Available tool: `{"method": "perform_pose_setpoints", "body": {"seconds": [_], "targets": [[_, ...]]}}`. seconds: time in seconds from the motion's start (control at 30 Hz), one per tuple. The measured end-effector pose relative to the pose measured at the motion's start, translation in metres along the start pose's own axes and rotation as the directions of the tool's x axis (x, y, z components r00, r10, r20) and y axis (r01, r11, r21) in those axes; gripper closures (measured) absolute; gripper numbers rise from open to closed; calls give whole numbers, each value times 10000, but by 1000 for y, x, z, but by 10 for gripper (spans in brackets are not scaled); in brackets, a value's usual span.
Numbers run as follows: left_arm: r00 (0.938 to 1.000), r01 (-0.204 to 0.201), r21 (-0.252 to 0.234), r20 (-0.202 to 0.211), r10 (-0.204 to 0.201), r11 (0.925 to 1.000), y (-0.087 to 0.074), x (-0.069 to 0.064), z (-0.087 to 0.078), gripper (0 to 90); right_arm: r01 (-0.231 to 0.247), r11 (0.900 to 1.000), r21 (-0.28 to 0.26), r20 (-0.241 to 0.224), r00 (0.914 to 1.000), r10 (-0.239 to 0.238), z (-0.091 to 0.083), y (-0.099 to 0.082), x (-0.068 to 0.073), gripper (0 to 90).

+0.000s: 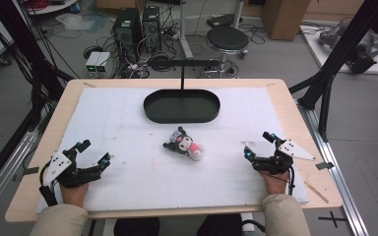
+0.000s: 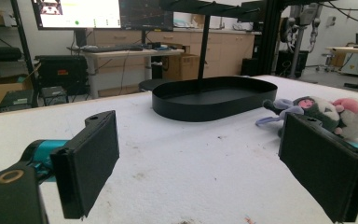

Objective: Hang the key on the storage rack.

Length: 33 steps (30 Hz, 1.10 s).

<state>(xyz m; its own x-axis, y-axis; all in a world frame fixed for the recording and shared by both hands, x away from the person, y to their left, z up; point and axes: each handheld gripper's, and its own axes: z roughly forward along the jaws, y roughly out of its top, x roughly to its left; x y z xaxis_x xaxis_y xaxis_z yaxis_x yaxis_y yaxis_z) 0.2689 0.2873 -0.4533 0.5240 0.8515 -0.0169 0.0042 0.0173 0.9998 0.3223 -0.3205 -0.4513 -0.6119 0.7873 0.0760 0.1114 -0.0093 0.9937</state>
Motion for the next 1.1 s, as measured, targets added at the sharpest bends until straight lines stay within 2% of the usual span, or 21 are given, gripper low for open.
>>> {"method": "perform_pose_setpoints", "body": {"seconds": [0.07, 0.13, 0.17, 0.33, 0.4, 0.43, 0.47, 0.53, 0.57, 0.67, 0.7, 0.73, 0.77, 0.8, 0.83, 0.87, 1.03, 1.07, 1.1], "targets": [[10000, 23, 15, 12, -23, 10000, 0, 0, 0, 125, -49, 10000, -85, 19, 10000, 50, 0, 0, -2, 5], [10000, -9, 9, 2, 9, 10000, 0, 0, 0, 125, -144, 9999, 57, -6, 9999, 144, 1, 1, -1, 5], [10000, 27, -10, 1, -27, 10000, 0, 0, 0, 125, -172, 9992, 359, -48, 9998, 174, 3, 2, -1, 5], [10000, 44, -19, 16, -44, 10000, 0, 0, 0, 125, -181, 9978, 643, -179, 9997, 193, 6, 12, 3, 5], [10000, 16, 1, 27, -16, 10000, 0, 1, 0, 126, 90, 9962, 865, -363, 9993, -59, 11, 27, 8, 5], [10000, 49, -25, 23, -49, 10000, 0, 1, 0, 126, 90, 9962, 865, -363, 9993, -59, 11, 27, 8, 5], [10000, 49, -27, 23, -49, 10000, 0, 1, 0, 125, 276, 9935, 1101, -569, 9982, -215, 16, 39, 12, 5], [10000, 62, -38, 37, -62, 10000, 0, 1, 0, 125, 405, 9925, 1150, -657, 9973, -331, 19, 45, 14, 5], [10000, 45, -35, 47, -45, 10000, 0, 1, 0, 125, 564, 9890, 1366, -884, 9951, -446, 24, 58, 18, 5], [10000, 35, -42, 49, -34, 10000, 0, 1, 0, 125, 659, 9844, 1634, -1105, 9927, -481, 30, 68, 23, 5], [10000, 26, -39, 46, -26, 10000, 0, 1, 0, 125, 730, 9813, 1783, -1228, 9911, -515, 34, 73, 25, 5], [10000, 31, -43, 45, -30, 10000, 0, 1, 0, 125, 885, 9736, 2106, -1485, 9872, -576, 41, 82, 31, 5], [10000, 51, -41, 52, -50, 10000, 0, 1, 0, 125, 885, 9736, 2106, -1485, 9872, -576, 41, 82, 31, 5], [10000, 57, -40, 38, -57, 10000, 0, 1, 0, 125, 1052, 9688, 2244, -1645, 9840, -687, 45, 87, 33, 5], [10000, 46, -43, 51, -46, 10000, 0, 1, 0, 125, 1311, 9554, 2645, -1920, 9780, -810, 54, 95, 40, 5], [10000, 57, -42, 36, -57, 10000, 0, 1, 0, 125, 1311, 9554, 2645, -1920, 9780, -810, 54, 95, 40, 5], [10000, 66, -33, 34, -66, 10000, 0, 1, 0, 125, 1758, 9283, 3278, -2352, 9668, -1001, 72, 108, 52, 5], [10000, 66, -24, 41, -66, 10000, 0, 1, 0, 125, 1804, 9216, 3437, -2417, 9653, -989, 76, 109, 55, 5], [10000, 62, -33, 35, -62, 10000, 0, 1, 0, 125, 2018, 9080, 3673, -2605, 9594, -1079, 84, 111, 58, 5]]}}
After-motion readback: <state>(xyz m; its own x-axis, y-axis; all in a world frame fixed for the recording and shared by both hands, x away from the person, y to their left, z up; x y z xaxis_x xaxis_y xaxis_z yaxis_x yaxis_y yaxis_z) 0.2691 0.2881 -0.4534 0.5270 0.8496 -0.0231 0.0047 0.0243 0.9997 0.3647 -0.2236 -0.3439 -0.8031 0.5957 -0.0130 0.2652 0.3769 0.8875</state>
